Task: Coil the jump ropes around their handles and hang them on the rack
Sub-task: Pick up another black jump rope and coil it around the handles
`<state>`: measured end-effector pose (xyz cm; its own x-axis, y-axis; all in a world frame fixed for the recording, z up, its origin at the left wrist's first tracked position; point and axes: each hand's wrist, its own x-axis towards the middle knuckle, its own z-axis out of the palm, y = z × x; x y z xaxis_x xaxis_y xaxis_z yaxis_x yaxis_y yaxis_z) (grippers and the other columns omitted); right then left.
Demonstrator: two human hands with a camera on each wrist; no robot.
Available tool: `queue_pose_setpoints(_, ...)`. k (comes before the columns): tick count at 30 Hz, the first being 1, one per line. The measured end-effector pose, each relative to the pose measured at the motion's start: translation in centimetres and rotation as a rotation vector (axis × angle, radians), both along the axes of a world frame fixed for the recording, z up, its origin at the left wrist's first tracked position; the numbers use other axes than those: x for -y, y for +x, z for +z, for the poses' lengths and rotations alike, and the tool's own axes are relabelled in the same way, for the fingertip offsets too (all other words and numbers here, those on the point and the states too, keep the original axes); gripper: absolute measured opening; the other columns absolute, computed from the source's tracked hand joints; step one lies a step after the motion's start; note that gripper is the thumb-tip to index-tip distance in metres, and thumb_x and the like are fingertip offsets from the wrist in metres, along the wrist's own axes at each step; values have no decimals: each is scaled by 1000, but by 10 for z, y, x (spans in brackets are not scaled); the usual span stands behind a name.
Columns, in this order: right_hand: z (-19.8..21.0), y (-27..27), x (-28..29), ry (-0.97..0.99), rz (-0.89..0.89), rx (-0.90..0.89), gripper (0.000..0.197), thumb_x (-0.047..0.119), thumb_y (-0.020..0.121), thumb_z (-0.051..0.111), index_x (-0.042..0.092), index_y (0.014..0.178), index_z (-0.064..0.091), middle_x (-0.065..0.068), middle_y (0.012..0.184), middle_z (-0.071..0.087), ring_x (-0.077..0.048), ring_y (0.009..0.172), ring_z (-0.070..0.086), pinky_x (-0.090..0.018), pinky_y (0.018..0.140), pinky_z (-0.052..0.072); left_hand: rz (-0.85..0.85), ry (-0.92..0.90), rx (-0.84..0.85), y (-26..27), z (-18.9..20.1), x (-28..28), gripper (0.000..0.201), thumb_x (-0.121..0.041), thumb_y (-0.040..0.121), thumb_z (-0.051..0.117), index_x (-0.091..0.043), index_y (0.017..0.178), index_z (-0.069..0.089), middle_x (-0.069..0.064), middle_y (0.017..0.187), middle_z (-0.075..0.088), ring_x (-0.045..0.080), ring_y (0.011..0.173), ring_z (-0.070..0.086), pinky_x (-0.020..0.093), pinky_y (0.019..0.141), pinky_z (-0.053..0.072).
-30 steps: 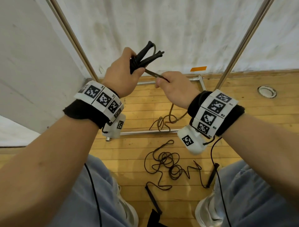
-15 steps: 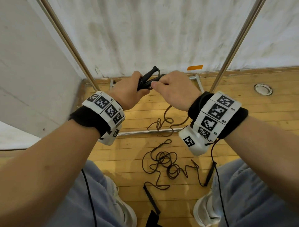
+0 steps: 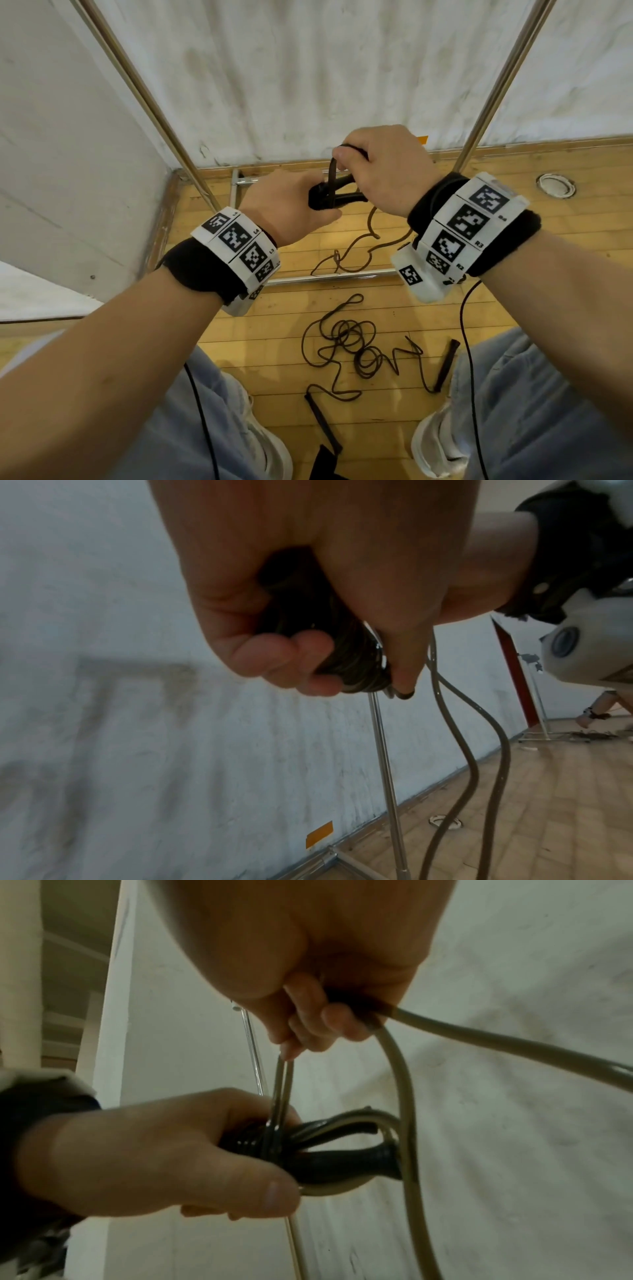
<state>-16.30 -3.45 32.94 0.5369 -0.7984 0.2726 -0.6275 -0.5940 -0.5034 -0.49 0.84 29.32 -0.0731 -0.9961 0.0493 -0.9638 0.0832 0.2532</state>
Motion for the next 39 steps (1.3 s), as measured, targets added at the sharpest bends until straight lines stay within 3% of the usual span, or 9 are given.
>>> queue_pose_setpoints(6, -4, -6, 12, 28, -98, -45, 43, 39, 95, 45, 6, 73, 60, 0, 56, 44, -15, 53, 41, -29, 53, 30, -160, -76, -65, -5, 6, -10, 19, -44, 86, 60, -27, 86, 53, -12, 63, 53, 11, 59, 51, 22, 50, 30)
queue_pose_setpoints(9, 1, -12, 23, 219, -95, 111, 44, 44, 89, 57, 7, 67, 64, -16, 61, 53, -16, 57, 47, -29, 57, 37, -222, -107, -154, -2, 13, -13, 18, -42, 87, 61, -26, 93, 58, -17, 63, 50, 6, 59, 50, 20, 54, 32)
queue_pose_setpoints(15, -3, -19, 27, 618, 57, 404, 15, 29, 89, 60, 17, 81, 66, -6, 68, 55, -16, 54, 47, -24, 56, 41, -173, -224, -443, -4, 26, -21, 25, -43, 82, 61, -24, 95, 52, -15, 65, 52, -1, 56, 53, 9, 52, 36)
queue_pose_setpoints(18, -13, -8, 21, 735, 51, 473, 22, 16, 95, 48, 14, 77, 59, 5, 55, 47, -9, 47, 35, -20, 46, 30, -48, -254, -587, -4, 33, -18, 28, -45, 79, 63, -24, 91, 48, -7, 71, 59, 5, 58, 54, 21, 51, 43)
queue_pose_setpoints(21, -20, 6, 13, 804, 64, 495, 35, 30, 97, 45, 16, 66, 54, 6, 54, 42, -9, 46, 29, -22, 44, 25, 41, -262, -696, -3, 37, -12, 27, -45, 80, 62, -24, 90, 49, 2, 76, 66, 15, 60, 57, 34, 55, 47)
queue_pose_setpoints(26, -25, 25, -1, 676, -11, 415, 52, 51, 97, 32, 17, 63, 53, 8, 56, 41, -9, 47, 33, -23, 50, 28, 127, -264, -838, -1, 37, -3, 24, -34, 87, 60, -18, 105, 55, -3, 72, 62, 9, 55, 54, 28, 54, 43)
queue_pose_setpoints(32, -29, 29, 0, 237, -39, 167, 24, 26, 99, 44, 10, 88, 58, 6, 64, 49, -11, 57, 47, -18, 54, 39, 157, -313, -883, 2, 44, -1, 13, -25, 91, 59, -16, 101, 58, -7, 70, 60, -1, 50, 53, 14, 50, 40)
queue_pose_setpoints(35, -30, 23, 9, 71, -127, 5, 22, 25, 97, 44, 14, 90, 62, -2, 76, 52, -22, 74, 51, -31, 68, 42, 128, -299, -846, -3, 43, -5, 19, -27, 90, 60, -12, 103, 59, -1, 74, 63, 3, 54, 53, 21, 55, 42)
queue_pose_setpoints(39, -34, 23, 13, 163, -195, 64, 21, 21, 96, 47, 12, 97, 66, -1, 80, 59, -15, 68, 53, -22, 56, 35, 109, -284, -816, -13, 42, -7, 18, -29, 90, 61, -14, 100, 59, 9, 85, 65, 14, 62, 54, 35, 62, 48)
